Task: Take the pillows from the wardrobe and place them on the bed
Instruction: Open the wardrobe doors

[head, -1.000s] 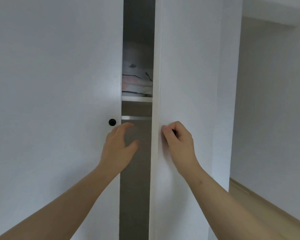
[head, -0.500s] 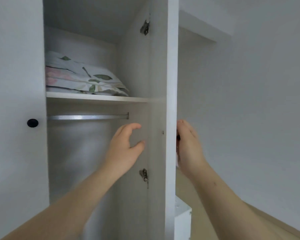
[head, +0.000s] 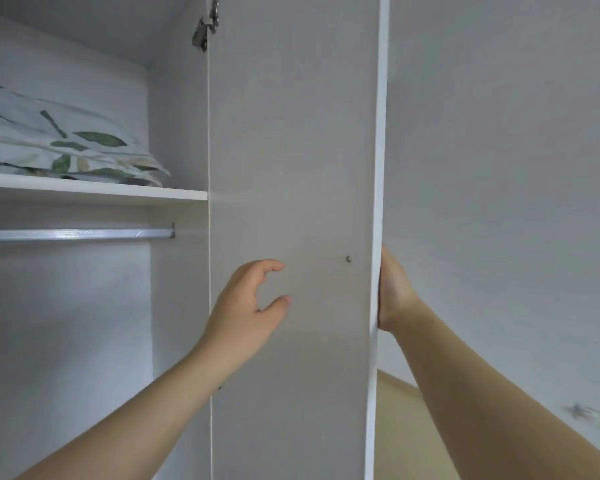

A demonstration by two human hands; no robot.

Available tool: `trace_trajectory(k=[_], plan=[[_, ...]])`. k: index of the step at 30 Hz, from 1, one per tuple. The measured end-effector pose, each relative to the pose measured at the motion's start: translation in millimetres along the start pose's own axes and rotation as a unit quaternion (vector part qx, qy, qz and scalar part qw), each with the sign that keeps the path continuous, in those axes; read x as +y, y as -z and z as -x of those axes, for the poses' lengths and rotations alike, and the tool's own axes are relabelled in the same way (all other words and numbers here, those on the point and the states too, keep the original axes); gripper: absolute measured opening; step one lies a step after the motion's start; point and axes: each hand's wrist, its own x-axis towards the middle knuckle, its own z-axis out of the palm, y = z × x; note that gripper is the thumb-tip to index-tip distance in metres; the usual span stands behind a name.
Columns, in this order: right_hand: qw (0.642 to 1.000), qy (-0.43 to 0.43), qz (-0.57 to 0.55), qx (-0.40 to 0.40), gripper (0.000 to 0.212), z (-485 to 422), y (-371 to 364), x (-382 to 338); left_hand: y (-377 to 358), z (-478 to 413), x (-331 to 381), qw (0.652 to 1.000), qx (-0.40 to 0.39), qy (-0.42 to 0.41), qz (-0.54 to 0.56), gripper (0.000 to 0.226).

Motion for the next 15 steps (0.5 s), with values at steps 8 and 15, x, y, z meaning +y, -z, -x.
trace_trajectory(k=[8, 15], plan=[[0.997, -0.049, -0.049, -0.033, 0.023, -15, 6, 6, -20, -5, -4, 1.0, -0.014, 0.013, 0.013, 0.036], [0.994, -0.016, 0.082, -0.07, 0.029, 1, 19, 3, -13, -3, 2, 0.999, -0.017, 0.007, 0.032, 0.037]])
